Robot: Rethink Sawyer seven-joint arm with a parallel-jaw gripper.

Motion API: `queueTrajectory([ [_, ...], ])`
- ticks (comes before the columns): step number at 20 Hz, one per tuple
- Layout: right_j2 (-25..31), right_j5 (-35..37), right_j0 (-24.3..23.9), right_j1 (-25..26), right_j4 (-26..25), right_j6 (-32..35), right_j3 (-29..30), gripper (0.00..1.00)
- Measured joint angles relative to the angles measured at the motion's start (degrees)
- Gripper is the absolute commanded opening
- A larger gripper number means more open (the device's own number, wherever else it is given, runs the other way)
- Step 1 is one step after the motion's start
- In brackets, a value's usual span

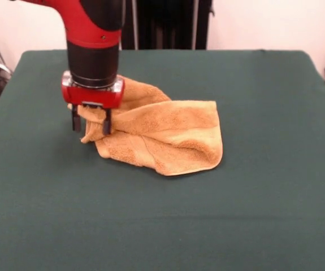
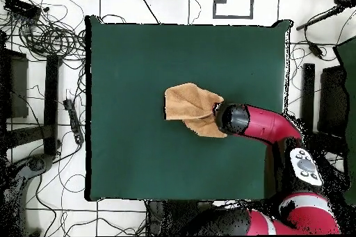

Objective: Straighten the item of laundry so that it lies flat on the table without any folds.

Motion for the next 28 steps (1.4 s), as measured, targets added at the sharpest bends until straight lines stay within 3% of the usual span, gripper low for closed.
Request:
queueTrajectory([
  [15, 0.0, 0.0, 7.3, 0.4, -0.6, 0.0, 0.0, 1.00],
  [28, 0.0, -2.1, 7.3, 2.1, -0.6, 0.0, -0.4, 1.00],
])
